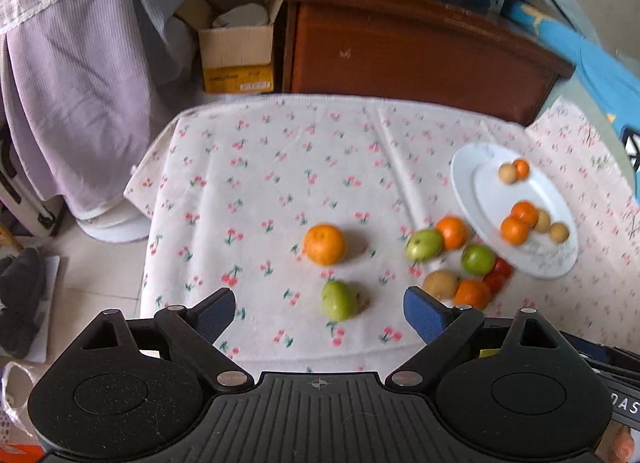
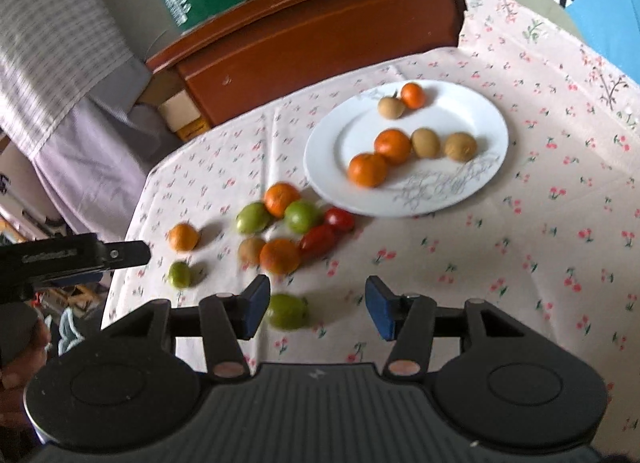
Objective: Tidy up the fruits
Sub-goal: 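Withdraw both open grippers from the plate toward the fruit pile, then grasp a green fruit with the left gripper while the right gripper grasps another green fruit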
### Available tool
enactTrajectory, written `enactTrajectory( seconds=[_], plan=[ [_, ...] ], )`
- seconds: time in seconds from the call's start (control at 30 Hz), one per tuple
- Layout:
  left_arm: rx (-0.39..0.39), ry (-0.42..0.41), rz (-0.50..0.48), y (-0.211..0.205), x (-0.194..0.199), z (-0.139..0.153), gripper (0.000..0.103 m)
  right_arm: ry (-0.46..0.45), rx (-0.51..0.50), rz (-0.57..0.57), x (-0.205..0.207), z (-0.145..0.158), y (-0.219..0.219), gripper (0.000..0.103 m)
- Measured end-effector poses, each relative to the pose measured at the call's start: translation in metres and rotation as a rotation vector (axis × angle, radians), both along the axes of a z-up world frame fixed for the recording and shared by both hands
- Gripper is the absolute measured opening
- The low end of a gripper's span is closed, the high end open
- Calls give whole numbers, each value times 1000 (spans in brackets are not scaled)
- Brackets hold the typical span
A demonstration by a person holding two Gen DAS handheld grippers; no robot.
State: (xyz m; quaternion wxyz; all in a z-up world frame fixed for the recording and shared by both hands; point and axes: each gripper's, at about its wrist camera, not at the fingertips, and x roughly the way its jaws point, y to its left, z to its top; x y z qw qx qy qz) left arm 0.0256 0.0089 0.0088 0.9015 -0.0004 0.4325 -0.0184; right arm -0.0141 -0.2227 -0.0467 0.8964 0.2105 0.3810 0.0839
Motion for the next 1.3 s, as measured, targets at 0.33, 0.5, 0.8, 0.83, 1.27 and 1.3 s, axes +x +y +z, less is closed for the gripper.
enactTrajectory(
  seconds=[0.33, 0.5, 0.8, 0.83, 1.27, 1.3],
  plan=[
    [45, 41, 12, 1, -1, -29, 92, -5, -55, 75, -10, -11, 25, 54],
    [61, 26, 20, -3, 3, -37, 92, -28, -76, 86, -9, -15, 30, 54],
    [57, 5, 5, -10, 8, -44, 92, -49, -121, 102, -5, -19, 39, 53],
    [57, 2, 4, -11, 9, -45, 92, -49, -119, 100, -4, -20, 39, 53],
    [39, -67, 11, -13, 6, -42, 76, -62, -141, 102, -1, -25, 45, 42],
    [39, -64, 6, -14, 6, -43, 70, -62, -141, 103, -1, -26, 45, 41]
  ],
)
